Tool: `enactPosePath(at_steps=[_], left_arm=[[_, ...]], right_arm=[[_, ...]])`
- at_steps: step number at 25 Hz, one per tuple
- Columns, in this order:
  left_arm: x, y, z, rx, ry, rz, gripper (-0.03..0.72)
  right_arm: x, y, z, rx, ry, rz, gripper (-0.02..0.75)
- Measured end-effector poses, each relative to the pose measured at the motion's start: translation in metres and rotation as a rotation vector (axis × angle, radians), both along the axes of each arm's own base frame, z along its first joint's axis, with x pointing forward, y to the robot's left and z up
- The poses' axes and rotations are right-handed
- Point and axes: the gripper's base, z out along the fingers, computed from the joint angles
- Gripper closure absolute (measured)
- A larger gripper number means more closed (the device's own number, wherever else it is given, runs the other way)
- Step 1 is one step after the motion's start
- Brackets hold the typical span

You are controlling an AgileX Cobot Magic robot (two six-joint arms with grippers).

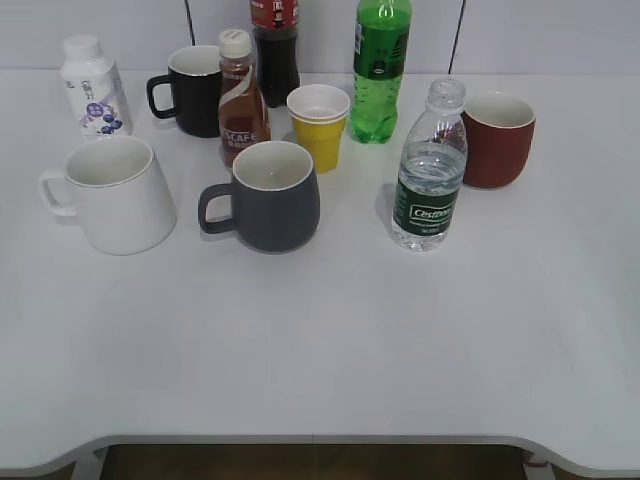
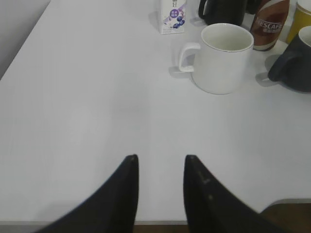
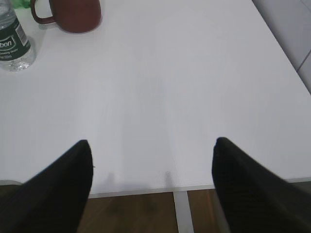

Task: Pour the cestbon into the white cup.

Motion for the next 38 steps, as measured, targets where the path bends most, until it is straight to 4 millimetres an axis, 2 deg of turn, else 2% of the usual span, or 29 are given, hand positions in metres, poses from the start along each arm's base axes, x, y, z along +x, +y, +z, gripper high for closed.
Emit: enactPosePath(at_steps=[38], left_arm=[[0.0, -0.0008, 0.0001, -0.008, 0.0, -0.006, 0.448]], right_arm=[[0.0, 0.0, -0.0001, 0.0, 0.001, 0.0, 0.164]])
